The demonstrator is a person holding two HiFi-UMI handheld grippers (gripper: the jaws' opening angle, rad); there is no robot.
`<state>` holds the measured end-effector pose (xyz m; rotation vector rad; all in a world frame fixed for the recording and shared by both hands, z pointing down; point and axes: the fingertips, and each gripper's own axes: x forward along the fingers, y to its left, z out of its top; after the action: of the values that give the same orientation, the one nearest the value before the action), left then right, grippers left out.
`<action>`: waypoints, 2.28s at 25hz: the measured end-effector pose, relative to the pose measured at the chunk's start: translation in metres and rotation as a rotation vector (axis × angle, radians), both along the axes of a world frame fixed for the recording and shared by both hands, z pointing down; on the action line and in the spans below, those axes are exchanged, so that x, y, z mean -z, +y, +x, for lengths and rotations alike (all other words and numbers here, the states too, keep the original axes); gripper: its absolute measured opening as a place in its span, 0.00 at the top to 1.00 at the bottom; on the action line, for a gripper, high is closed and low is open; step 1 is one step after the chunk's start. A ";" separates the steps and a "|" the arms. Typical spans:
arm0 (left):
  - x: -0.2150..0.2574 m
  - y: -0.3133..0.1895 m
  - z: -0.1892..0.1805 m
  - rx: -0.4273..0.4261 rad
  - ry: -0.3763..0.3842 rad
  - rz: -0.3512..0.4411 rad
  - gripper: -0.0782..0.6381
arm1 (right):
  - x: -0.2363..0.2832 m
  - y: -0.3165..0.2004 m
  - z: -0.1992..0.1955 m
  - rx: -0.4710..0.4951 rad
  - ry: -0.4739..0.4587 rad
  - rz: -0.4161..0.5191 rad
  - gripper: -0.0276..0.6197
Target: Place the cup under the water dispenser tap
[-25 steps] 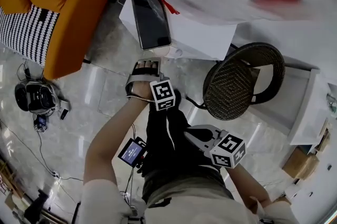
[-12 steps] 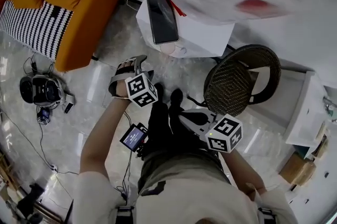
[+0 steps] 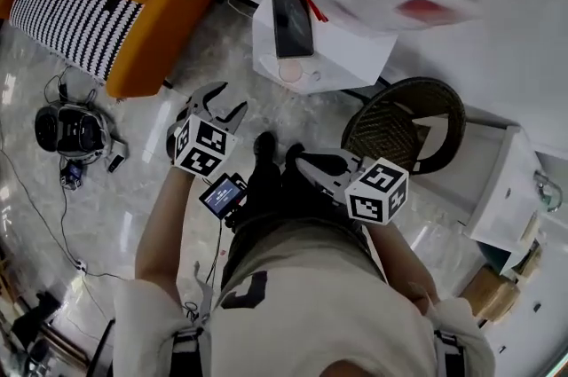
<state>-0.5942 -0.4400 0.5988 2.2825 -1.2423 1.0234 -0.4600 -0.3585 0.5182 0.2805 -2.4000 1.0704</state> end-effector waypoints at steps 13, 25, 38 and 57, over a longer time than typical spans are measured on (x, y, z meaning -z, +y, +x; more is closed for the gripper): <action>0.053 0.015 -0.026 0.027 0.134 0.157 0.56 | 0.038 0.034 -0.056 0.229 -0.018 0.149 0.91; 0.069 0.041 -0.012 -0.011 0.210 0.165 0.55 | 0.061 0.038 -0.069 0.245 -0.064 0.272 0.92; 0.130 0.055 0.041 -0.061 0.272 0.249 0.80 | 0.090 0.041 -0.037 0.277 -0.076 0.476 0.92; 0.181 0.093 0.125 0.039 0.337 0.291 0.81 | 0.129 0.047 0.054 0.192 -0.100 0.606 0.92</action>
<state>-0.4693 -0.3469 0.4178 2.4987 -1.3513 0.4378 -0.4062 -0.3111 0.3888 0.1929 -2.7252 0.2576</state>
